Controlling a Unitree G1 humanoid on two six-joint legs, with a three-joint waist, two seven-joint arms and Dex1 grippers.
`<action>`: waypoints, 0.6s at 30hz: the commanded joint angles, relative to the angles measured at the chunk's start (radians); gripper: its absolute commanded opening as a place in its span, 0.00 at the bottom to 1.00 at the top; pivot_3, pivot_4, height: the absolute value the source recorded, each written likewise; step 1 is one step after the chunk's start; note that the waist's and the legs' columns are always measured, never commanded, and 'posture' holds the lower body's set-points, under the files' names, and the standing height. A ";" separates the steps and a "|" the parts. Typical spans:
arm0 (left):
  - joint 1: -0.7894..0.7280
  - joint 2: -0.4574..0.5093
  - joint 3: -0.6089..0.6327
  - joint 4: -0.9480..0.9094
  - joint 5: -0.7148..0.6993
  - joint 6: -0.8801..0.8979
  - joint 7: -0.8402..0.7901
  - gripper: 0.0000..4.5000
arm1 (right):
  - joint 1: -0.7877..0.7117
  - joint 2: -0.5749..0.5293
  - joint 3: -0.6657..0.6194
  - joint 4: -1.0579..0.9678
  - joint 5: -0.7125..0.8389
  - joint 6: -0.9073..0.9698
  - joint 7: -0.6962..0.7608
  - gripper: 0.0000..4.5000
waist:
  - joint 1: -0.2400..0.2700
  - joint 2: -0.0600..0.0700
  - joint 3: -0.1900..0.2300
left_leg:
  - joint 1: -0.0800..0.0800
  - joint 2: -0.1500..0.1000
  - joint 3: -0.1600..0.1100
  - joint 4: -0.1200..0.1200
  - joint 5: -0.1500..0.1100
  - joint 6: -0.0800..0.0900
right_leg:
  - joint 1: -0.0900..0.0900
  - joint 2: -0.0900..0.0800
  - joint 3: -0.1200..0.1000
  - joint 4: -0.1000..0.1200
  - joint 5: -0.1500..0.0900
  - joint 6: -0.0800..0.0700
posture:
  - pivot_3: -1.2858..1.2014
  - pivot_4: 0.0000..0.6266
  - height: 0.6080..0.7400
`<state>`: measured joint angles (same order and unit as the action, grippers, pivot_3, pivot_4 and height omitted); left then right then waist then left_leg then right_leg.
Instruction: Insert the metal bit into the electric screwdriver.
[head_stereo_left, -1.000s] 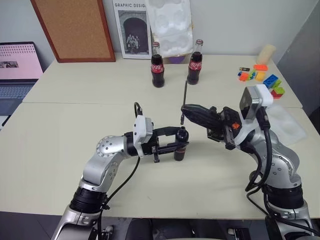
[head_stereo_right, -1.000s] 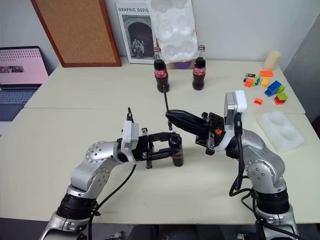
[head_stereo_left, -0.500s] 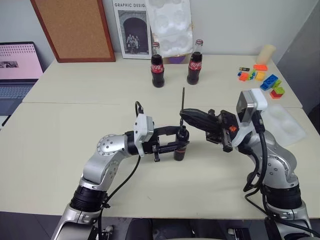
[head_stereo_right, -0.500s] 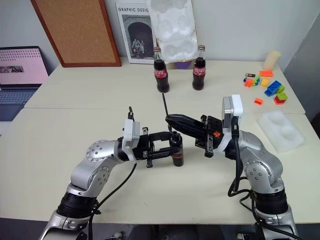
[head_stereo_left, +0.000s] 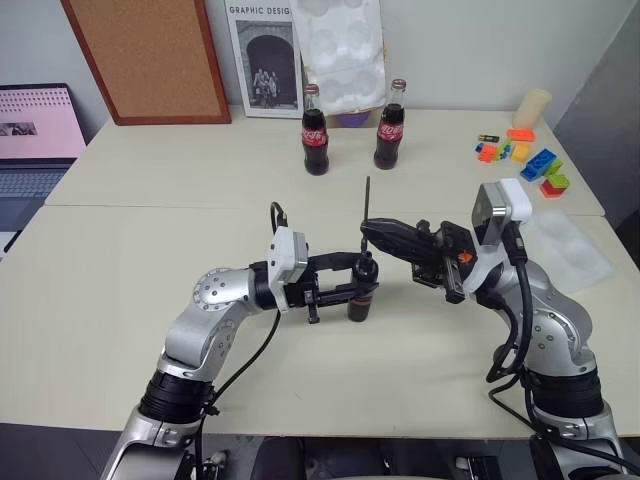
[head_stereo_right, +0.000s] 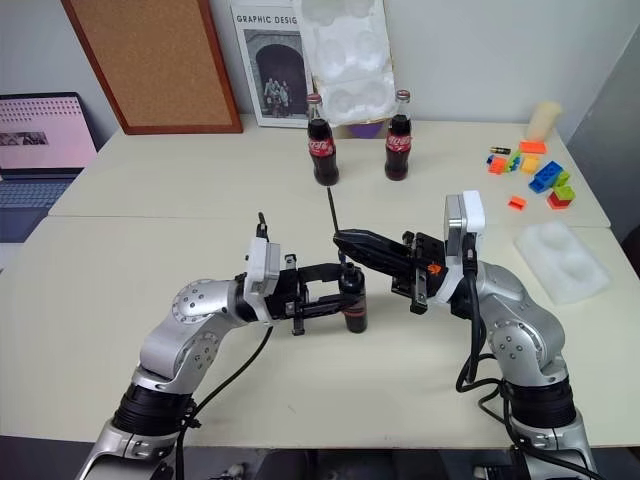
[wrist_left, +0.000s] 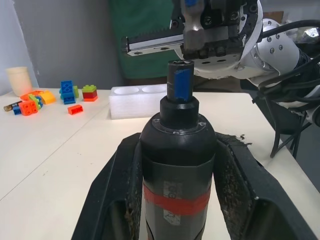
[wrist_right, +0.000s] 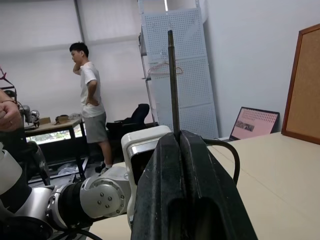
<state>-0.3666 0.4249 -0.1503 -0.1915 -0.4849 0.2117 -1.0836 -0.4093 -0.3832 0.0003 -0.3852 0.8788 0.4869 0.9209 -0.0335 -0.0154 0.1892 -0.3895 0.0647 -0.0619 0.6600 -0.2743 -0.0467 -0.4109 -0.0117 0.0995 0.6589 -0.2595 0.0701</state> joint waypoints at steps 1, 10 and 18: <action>0.000 0.016 -0.005 -0.013 0.005 0.007 -0.011 0.36 | 0.007 -0.004 -0.024 -0.007 0.001 -0.025 0.014 0.00 | 0.000 0.000 0.000 | 0.000 0.000 0.000 0.000 0.000 0.000 | 0.000 0.000 0.000 0.000 0.000 0.000 | 0.52 0.24 1.00; 0.002 0.019 -0.006 -0.016 0.004 0.005 -0.014 0.36 | 0.016 -0.005 -0.029 0.005 -0.015 -0.041 0.016 0.00 | 0.000 0.000 0.000 | 0.000 0.000 0.000 0.000 0.000 0.000 | 0.000 0.000 0.000 0.000 0.000 0.000 | 0.52 0.24 1.00; 0.005 0.020 -0.009 -0.017 0.006 0.004 -0.015 0.36 | 0.018 -0.007 -0.028 0.012 -0.017 -0.040 0.022 0.00 | 0.000 0.000 0.000 | 0.000 0.000 0.000 0.000 0.000 0.000 | 0.000 0.000 0.000 0.000 0.000 0.000 | 0.52 0.24 1.00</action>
<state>-0.3664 0.4294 -0.1504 -0.1926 -0.4858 0.2108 -1.0860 -0.3977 -0.3849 -0.0084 -0.3606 0.8636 0.4650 0.9349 -0.0336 -0.0154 0.1892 -0.3894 0.0648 -0.0619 0.6600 -0.2743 -0.0467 -0.4109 -0.0116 0.0995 0.6589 -0.2594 0.0700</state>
